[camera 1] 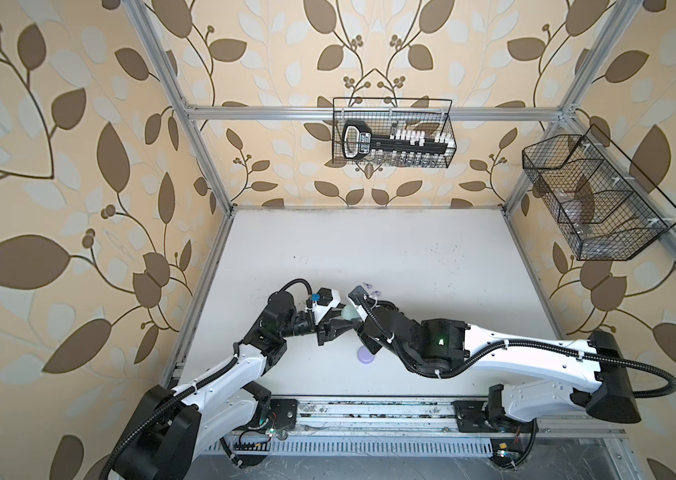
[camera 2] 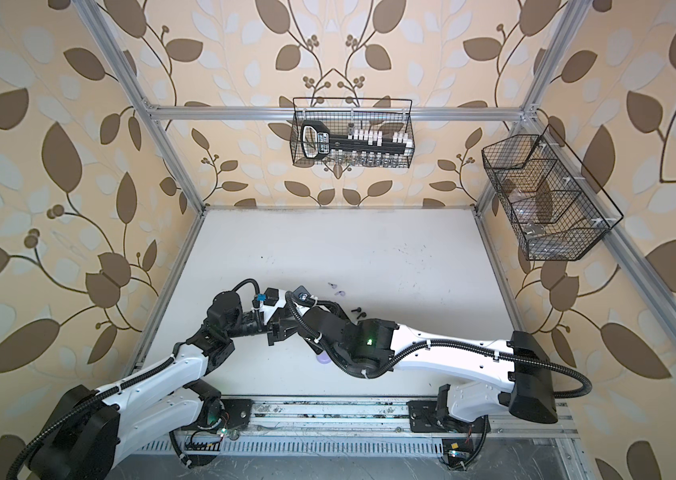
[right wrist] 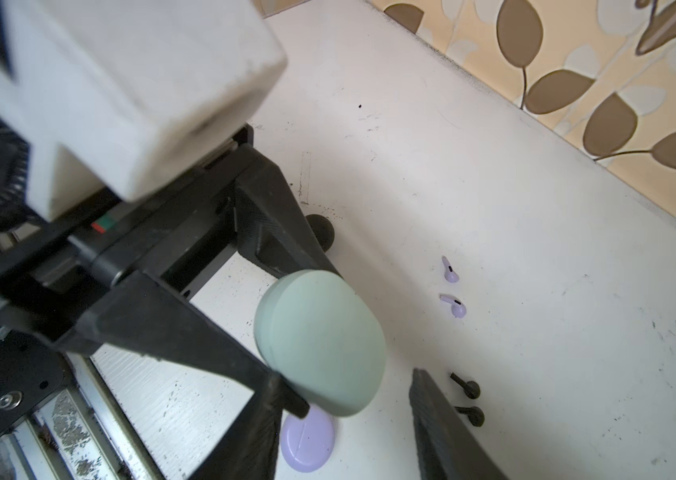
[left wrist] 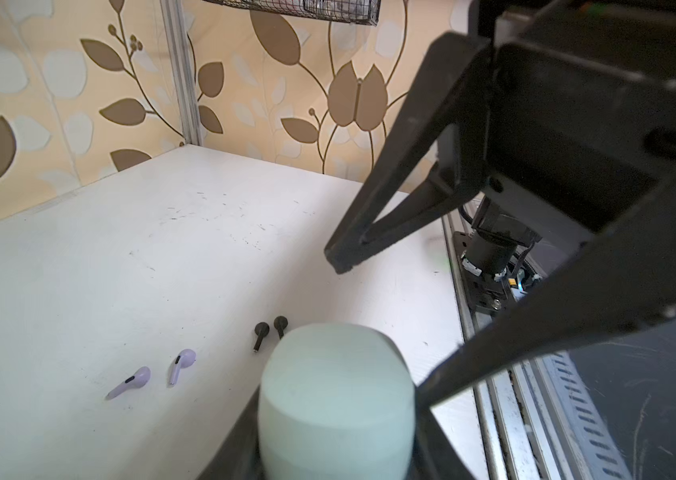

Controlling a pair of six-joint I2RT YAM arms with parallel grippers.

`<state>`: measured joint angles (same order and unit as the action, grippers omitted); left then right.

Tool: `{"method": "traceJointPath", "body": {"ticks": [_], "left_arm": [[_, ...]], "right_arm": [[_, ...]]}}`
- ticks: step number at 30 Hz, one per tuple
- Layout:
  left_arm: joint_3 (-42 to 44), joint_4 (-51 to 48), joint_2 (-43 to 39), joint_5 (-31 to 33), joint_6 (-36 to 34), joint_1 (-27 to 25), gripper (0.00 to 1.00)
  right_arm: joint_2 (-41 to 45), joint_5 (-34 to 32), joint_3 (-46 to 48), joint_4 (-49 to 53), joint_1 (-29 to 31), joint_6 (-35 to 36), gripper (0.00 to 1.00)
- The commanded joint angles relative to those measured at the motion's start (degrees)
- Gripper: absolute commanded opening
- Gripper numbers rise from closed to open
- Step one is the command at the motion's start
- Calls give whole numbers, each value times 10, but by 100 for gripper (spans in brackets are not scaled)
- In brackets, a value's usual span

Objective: Insert the wireless bluetooth earbuds into the charging case
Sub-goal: 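Draw the right gripper back from the reopened case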

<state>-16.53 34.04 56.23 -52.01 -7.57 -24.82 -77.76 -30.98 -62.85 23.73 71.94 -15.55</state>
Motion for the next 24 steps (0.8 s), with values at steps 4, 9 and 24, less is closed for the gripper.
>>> {"method": "traceJointPath", "body": {"ticks": [4,9,24], "left_arm": [[-16,25,-27,-39,-21,-14,0],[-16,23,-28,-42,-24,-16,0],[-13,32,-24,-55,-29,-18,0]], "right_arm": [[5,-31,7,11,-29,-15,46],[22,-37,14,11,-42,-29,44],[20,-30,9,6,-47,-37,43]]}}
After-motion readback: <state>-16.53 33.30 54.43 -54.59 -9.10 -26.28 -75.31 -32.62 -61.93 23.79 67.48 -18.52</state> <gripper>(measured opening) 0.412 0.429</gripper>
